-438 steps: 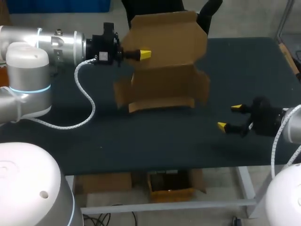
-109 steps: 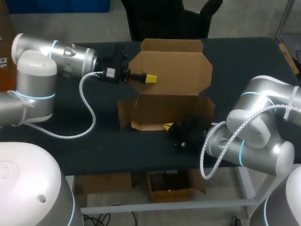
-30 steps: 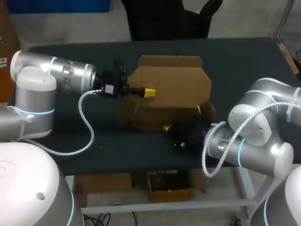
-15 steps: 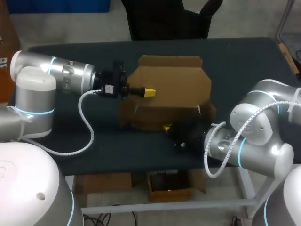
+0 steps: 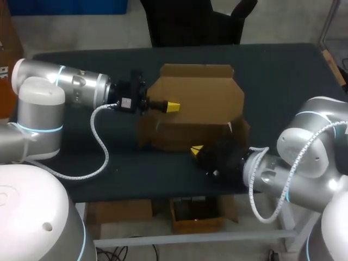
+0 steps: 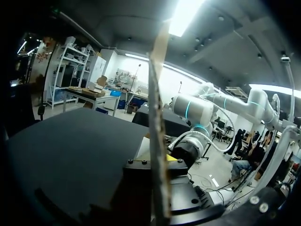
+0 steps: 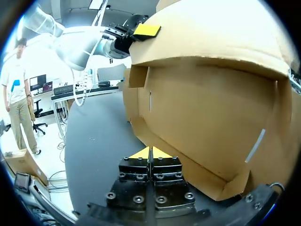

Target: Assemble the packaging by folding the flat box into shape, placing the metal phone stand inside, and closing the box properly

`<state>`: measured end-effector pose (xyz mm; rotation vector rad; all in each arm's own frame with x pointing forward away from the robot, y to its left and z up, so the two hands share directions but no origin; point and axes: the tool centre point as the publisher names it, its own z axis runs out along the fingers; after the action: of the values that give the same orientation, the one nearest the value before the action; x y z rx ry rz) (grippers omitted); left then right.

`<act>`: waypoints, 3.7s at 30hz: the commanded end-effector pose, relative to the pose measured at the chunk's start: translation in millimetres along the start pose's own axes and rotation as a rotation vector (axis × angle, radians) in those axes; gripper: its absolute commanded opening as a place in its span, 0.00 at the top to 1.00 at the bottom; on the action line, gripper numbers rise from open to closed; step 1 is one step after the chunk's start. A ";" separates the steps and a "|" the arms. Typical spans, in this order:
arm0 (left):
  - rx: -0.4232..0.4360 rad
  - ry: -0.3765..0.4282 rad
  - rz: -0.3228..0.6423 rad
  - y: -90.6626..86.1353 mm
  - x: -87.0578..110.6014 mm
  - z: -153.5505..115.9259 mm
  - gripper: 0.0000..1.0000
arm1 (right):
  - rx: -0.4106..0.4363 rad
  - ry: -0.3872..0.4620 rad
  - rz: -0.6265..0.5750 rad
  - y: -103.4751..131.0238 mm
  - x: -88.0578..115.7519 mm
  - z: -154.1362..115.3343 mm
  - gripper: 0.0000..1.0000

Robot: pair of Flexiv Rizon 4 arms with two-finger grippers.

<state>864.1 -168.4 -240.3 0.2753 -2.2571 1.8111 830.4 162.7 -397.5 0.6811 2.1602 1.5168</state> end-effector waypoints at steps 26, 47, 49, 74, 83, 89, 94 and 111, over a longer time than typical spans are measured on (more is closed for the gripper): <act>-0.001 0.000 0.000 2.7 -0.6 -0.4 1.00 | 0.025 0.166 -0.008 -7.7 -27.3 -184.1 1.00; -0.001 0.000 0.000 2.7 -0.6 -0.4 1.00 | 0.087 0.199 -0.079 -22.8 -64.6 -211.5 1.00; -0.001 0.000 0.000 2.7 -0.6 -0.4 1.00 | 0.099 0.151 -0.090 -24.6 -65.5 -211.3 1.00; -0.001 0.000 0.000 2.7 -0.6 -0.4 1.00 | 0.079 -0.033 -0.027 -34.3 -84.3 -162.7 0.69; -0.001 0.000 0.000 2.7 -0.6 -0.4 1.00 | 0.039 -0.119 0.018 -25.1 -81.5 -136.2 0.69; -0.001 0.000 0.000 2.7 -0.6 -0.4 1.00 | 0.040 -0.176 0.014 -20.4 -83.0 -120.4 0.69; -0.001 0.000 0.000 2.7 -0.6 -0.4 1.00 | 0.042 -0.198 0.024 -19.8 -88.9 -113.7 0.70; -0.001 0.000 0.000 2.7 -0.6 -0.4 1.00 | 0.029 -0.259 0.043 -16.6 -109.2 -105.4 0.76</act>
<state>863.8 -168.3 -240.2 0.2762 -2.2577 1.8109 849.0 9.3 -369.9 0.8755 2.0062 1.3545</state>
